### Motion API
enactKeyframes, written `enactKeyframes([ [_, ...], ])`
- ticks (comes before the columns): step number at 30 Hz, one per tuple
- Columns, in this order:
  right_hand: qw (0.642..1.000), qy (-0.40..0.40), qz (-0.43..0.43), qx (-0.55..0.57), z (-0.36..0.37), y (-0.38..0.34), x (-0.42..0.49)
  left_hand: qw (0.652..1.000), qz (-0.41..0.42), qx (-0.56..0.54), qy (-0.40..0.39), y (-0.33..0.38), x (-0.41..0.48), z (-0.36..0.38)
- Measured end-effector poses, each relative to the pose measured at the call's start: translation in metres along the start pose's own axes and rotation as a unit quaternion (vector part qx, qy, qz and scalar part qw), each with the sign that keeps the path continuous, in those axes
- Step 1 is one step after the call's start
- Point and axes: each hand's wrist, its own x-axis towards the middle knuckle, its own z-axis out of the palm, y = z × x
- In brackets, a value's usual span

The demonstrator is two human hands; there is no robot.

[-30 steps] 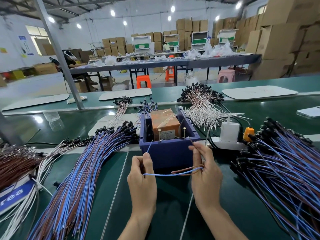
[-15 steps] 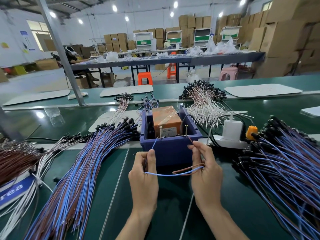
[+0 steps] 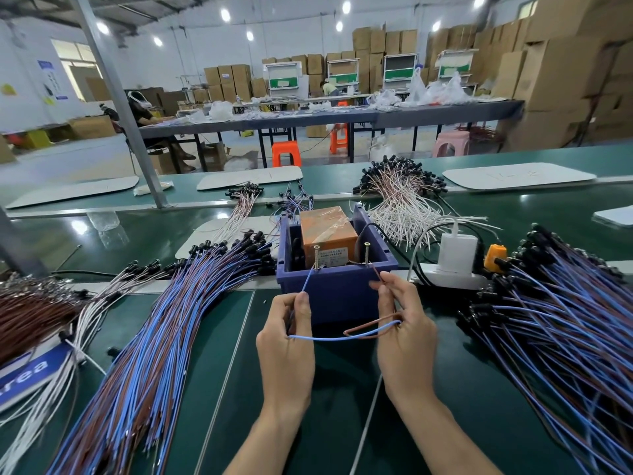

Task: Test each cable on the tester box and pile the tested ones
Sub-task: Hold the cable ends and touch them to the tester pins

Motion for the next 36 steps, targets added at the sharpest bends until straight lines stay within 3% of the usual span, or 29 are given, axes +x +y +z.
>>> enactKeyframes([
  [36,1.000,-0.010,-0.009,-0.002,0.0009,-0.0009,-0.0006,1.000,0.004,0.010,0.000,-0.0036,0.0010,0.0003],
])
